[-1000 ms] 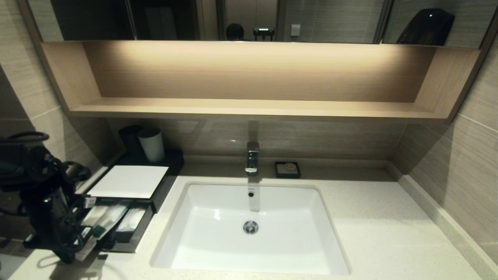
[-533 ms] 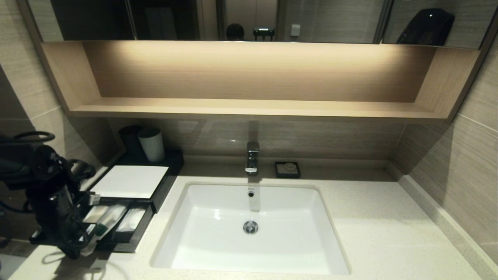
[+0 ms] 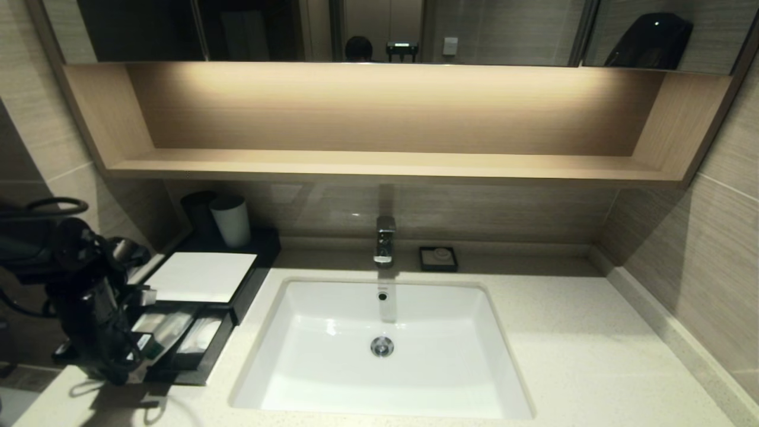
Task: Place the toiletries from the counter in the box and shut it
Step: Place the bathroom toiletry into the drawer
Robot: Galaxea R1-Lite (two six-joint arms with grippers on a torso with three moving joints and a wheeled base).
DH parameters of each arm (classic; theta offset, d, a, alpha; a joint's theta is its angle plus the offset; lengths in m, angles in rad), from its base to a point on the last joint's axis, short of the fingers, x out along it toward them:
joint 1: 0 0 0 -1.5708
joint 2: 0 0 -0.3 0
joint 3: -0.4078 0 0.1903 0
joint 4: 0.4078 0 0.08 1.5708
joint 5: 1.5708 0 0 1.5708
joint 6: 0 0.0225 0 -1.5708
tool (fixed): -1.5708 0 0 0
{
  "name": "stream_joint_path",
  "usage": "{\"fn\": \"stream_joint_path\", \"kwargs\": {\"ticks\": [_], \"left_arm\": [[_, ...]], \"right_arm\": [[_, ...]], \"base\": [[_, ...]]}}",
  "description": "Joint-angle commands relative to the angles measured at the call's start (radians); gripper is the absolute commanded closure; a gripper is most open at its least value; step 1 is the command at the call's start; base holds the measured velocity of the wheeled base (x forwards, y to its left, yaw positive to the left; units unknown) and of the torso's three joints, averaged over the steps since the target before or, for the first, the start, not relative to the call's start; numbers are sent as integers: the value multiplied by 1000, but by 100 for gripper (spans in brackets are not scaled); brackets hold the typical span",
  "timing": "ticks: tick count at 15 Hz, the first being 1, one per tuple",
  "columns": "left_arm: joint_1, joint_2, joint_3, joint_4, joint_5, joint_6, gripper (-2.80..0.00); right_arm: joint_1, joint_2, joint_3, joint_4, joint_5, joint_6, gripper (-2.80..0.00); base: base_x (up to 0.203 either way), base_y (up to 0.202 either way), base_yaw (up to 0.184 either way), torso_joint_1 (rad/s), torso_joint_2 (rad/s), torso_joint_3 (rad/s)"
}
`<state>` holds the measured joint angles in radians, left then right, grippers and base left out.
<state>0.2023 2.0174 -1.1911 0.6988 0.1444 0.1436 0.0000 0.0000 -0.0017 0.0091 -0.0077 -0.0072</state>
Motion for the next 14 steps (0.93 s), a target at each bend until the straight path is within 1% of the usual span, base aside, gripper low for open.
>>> {"fn": "stream_joint_path", "kwargs": {"ticks": [1, 5, 9, 14], "left_arm": [[0, 5, -1, -6, 3, 1, 0], [-6, 8, -6, -18, 3, 1, 0], [-14, 9, -37, -24, 1, -5, 0], [-20, 23, -39, -35, 1, -4, 0]], "right_arm": [[0, -2, 0, 0, 0, 0, 0], [0, -2, 0, 0, 0, 0, 0], [0, -2, 0, 0, 0, 0, 0], [0, -2, 0, 0, 0, 0, 0]], "base": [[0, 0, 0, 0, 0, 0], [0, 0, 0, 0, 0, 0], [0, 0, 0, 0, 0, 0], [0, 0, 0, 0, 0, 0]]}}
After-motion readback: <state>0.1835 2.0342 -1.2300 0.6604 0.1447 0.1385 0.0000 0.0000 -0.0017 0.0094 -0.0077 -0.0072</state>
